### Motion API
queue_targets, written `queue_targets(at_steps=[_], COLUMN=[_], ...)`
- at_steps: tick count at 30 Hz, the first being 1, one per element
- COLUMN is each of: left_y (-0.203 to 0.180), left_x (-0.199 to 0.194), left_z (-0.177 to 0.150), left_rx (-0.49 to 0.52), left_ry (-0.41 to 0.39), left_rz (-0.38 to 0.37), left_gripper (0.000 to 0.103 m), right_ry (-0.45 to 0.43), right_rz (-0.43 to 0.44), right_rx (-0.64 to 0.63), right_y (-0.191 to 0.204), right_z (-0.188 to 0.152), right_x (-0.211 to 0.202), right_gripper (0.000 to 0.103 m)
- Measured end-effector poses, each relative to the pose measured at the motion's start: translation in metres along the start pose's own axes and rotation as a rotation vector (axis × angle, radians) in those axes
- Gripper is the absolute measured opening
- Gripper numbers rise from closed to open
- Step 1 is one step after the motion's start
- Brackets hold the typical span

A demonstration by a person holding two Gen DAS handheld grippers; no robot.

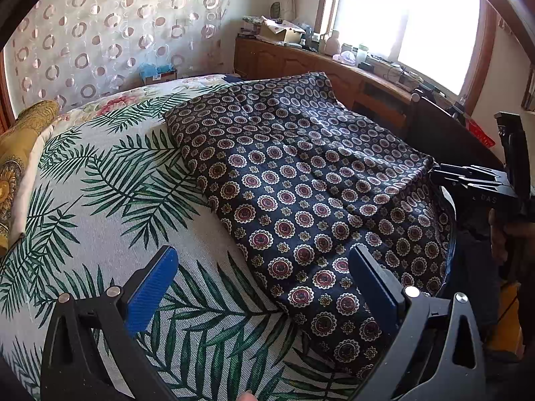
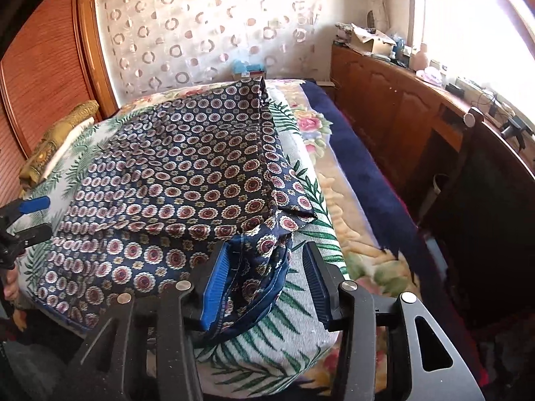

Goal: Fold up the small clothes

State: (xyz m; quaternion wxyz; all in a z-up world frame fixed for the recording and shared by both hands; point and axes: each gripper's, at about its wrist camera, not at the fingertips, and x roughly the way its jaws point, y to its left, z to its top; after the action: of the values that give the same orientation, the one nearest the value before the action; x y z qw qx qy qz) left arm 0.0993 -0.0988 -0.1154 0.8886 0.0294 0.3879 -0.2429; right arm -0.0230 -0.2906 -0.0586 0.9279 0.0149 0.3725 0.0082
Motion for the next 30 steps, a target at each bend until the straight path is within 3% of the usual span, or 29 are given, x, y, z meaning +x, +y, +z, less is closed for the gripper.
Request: queue_targets(at_steps=[11, 22, 30], left_y=[0.002, 0.001, 0.008], left_x=[0.003, 0.006, 0.003], left_z=[-0.003, -0.004, -0.009], left_rx=[-0.003, -0.002, -0.028], left_ry=[0.015, 0.028, 0.053], left_rz=[0.009, 0.008, -0.018], left_gripper=[0.102, 0.102, 0.102], right_ry=[0.032, -0.129, -0.023], right_rz=[-0.071, -0.088, -0.039], right_rx=[0.066, 0.095, 0.045], right_y=[-0.021, -0.017, -0.008], right_z=[0.003, 0.01, -0.008], right_x=[0.019, -0.041, -0.018], right_gripper=[0.053, 0.053, 0.053])
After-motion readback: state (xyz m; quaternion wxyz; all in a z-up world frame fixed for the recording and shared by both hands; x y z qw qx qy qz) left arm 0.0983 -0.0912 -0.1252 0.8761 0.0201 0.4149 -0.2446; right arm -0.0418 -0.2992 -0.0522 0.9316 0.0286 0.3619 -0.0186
